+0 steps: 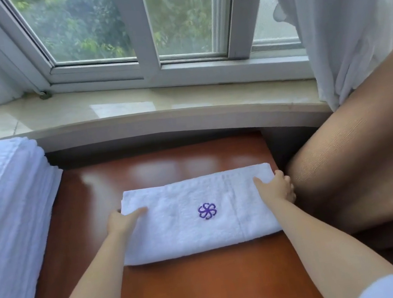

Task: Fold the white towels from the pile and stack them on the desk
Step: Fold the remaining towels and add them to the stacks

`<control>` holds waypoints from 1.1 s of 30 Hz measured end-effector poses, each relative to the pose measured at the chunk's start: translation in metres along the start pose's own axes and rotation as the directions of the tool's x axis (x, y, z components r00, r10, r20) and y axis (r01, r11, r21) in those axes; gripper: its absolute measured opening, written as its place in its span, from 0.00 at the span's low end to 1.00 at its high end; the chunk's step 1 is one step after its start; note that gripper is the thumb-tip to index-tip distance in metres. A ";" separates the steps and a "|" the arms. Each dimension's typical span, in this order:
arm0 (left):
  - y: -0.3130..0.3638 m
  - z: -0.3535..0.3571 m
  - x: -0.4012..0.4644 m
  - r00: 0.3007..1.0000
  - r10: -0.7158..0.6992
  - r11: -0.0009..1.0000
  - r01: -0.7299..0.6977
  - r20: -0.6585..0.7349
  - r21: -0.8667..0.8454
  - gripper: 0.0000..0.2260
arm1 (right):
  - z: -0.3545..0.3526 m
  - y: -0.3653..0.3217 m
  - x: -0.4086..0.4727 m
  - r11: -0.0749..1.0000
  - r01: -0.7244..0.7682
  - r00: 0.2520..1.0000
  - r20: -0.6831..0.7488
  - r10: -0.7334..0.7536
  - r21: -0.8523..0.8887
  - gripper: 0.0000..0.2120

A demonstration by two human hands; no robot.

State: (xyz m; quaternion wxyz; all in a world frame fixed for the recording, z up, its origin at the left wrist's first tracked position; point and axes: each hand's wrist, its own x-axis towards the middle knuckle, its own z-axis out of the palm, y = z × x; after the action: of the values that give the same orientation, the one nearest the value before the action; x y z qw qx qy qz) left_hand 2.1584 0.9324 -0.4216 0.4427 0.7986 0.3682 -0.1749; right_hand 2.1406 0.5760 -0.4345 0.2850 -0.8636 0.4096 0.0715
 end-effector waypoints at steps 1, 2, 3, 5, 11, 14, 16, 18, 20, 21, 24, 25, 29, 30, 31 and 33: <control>-0.003 -0.004 -0.006 0.999 -0.017 1.000 0.016 0.051 0.022 0.24 | -0.002 0.003 -0.005 1.000 -0.026 0.999 0.048 0.025 0.006 0.32; -0.006 -0.007 -0.012 0.996 -0.013 1.000 0.011 0.083 0.027 0.19 | -0.005 0.006 -0.010 0.998 -0.052 0.994 0.102 0.049 0.024 0.29; -0.007 -0.011 -0.018 0.994 0.005 0.999 -0.009 0.108 0.032 0.16 | -0.010 0.008 -0.015 0.996 -0.074 0.986 0.156 0.066 0.047 0.26; -0.010 -0.016 -0.034 0.983 0.081 0.993 -0.093 0.168 0.068 0.12 | -0.023 0.013 -0.026 0.998 -0.057 0.967 0.251 0.045 0.040 0.19; -0.026 -0.029 -0.083 0.956 0.227 0.969 -0.240 0.188 0.053 0.21 | -0.048 0.034 -0.077 0.989 0.146 0.955 0.261 -0.144 0.012 0.25; -0.037 -0.032 -0.103 0.959 0.195 0.981 -0.192 0.205 -0.038 0.16 | -0.056 0.046 -0.100 0.976 0.216 0.952 0.215 -0.219 0.040 0.24; -0.045 -0.034 -0.122 0.957 0.186 0.981 -0.170 0.222 -0.088 0.09 | -0.064 0.050 -0.112 0.961 0.263 0.943 0.191 -0.274 0.080 0.19; -0.053 -0.034 -0.140 0.952 0.224 0.971 -0.198 0.209 -0.135 0.08 | -0.071 0.049 -0.121 0.944 0.313 0.928 0.178 -0.328 0.108 0.16; -0.060 -0.036 -0.159 0.948 0.272 0.954 -0.241 0.168 -0.180 0.09 | -0.076 0.042 -0.132 0.922 0.360 0.907 0.177 -0.381 0.142 0.15; -0.063 -0.038 -0.169 0.948 0.286 0.945 -0.255 0.141 -0.204 0.09 | -0.077 0.038 -0.138 0.909 0.383 0.893 0.186 -0.410 0.167 0.14; -0.075 -0.046 -0.201 0.957 0.282 0.918 -0.251 0.063 -0.307 0.11 | -0.078 0.026 -0.161 0.854 0.434 0.825 0.254 -0.504 0.286 0.16; -0.078 -0.051 -0.211 0.960 0.280 0.908 -0.257 0.024 -0.331 0.10 | -0.079 0.023 -0.168 0.834 0.451 0.799 0.272 -0.536 0.317 0.17; -0.092 -0.076 -0.249 0.940 0.296 0.878 -0.338 -0.171 -0.338 0.07 | -0.083 0.004 -0.199 0.772 0.477 0.737 0.287 -0.611 0.419 0.21; -0.096 -0.083 -0.258 0.936 0.279 0.869 -0.341 -0.216 -0.359 0.08 | -0.082 -0.003 -0.209 0.759 0.479 0.723 0.293 -0.626 0.440 0.22; -0.100 -0.090 -0.266 0.934 0.253 0.857 -0.337 -0.251 -0.389 0.10 | -0.082 -0.010 -0.221 0.744 0.490 0.703 0.299 -0.645 0.454 0.23; -0.109 -0.105 -0.280 0.929 0.203 0.830 -0.331 -0.311 -0.449 0.15 | -0.078 -0.025 -0.246 0.699 0.515 0.650 0.305 -0.696 0.496 0.22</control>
State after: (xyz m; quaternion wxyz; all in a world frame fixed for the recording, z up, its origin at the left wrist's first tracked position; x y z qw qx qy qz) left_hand 1.8859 0.9357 -0.2576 0.6020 0.7181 0.3372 0.0912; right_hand 1.9894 0.7098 -0.2714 0.5379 -0.8369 0.0143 0.1001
